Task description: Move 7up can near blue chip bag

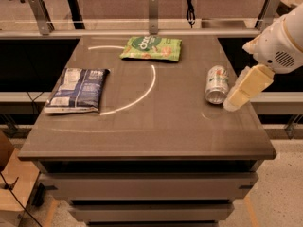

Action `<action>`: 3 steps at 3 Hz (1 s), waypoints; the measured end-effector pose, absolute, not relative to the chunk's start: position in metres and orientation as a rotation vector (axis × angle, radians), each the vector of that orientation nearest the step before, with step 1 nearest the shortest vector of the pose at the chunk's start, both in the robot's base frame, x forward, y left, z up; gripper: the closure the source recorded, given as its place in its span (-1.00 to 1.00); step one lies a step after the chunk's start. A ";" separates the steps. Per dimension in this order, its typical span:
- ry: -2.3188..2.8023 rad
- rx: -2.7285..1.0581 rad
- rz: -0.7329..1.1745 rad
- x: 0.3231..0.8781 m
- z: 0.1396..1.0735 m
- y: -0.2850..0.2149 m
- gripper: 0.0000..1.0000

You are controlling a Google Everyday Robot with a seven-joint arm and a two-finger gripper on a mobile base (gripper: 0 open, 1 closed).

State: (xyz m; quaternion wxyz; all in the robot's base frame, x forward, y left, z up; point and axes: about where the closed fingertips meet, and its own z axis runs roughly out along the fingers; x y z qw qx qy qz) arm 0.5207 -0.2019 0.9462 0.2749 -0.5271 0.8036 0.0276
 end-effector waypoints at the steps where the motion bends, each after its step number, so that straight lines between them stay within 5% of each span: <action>1: 2.177 -1.371 0.107 0.525 0.941 -0.201 -1.00; 3: 2.241 -1.090 0.263 0.567 0.904 -0.194 -1.00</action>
Offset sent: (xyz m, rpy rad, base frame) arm 0.0543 0.0121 -0.0425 0.2774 0.0330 -0.2231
